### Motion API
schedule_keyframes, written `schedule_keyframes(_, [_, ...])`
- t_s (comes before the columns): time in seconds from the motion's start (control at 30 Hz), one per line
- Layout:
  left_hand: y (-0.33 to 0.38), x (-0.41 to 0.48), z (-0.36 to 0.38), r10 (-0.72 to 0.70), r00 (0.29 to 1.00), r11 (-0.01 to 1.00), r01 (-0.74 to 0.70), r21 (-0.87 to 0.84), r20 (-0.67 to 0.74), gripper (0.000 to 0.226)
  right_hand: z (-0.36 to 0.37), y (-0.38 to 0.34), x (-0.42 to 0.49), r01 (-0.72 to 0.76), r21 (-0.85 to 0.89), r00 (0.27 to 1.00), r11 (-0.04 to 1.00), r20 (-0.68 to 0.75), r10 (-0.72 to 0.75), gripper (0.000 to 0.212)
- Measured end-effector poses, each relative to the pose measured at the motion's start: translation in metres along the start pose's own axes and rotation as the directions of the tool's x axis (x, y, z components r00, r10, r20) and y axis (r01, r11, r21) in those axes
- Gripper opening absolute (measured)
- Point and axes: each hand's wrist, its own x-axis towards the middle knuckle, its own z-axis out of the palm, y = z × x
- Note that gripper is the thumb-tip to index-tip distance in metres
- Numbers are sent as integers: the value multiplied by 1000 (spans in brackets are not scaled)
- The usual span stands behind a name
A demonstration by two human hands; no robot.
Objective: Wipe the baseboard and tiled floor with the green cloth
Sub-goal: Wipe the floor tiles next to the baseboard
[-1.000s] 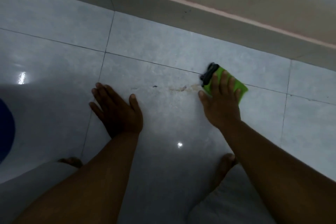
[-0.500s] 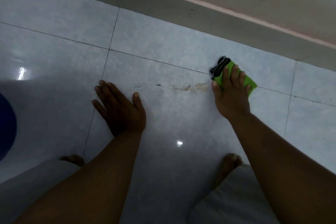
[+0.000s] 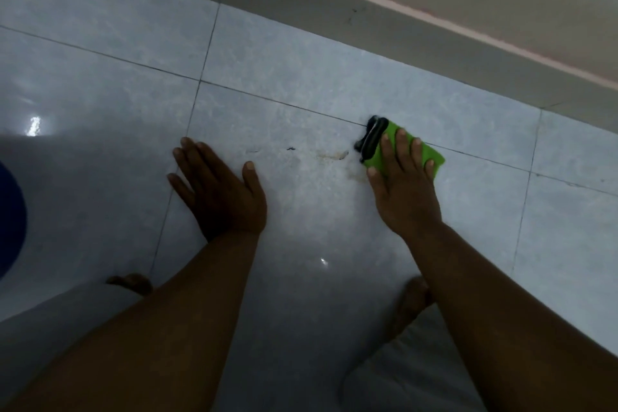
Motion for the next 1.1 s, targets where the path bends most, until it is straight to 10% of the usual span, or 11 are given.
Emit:
schedule_keyframes(0.1, [0, 0, 1, -3, 1000, 1000, 3, 1, -1, 78, -4, -29, 26, -53, 28, 999, 998, -1, 53, 63])
schedule_keyframes(0.33, [-3, 1, 2, 9, 1000, 999, -10, -38, -17, 76, 3, -17, 5, 353, -151, 936, 923, 55, -349, 64])
schedule_keyframes(0.57, [-37, 18, -2, 98, 987, 992, -107, -67, -127, 58, -11, -29, 54, 140, -101, 989, 985, -31, -144, 62])
schedule_keyframes(0.83, [-40, 25, -5, 73, 994, 997, -75, -26, -82, 65, 5, -24, 23, 554, -181, 832, 813, 79, -549, 52])
schedule_keyframes(1.1, [-39, 27, -6, 71, 994, 997, -72, -15, -81, 64, 10, -105, 67, 389, -88, 909, 917, -127, -397, 55])
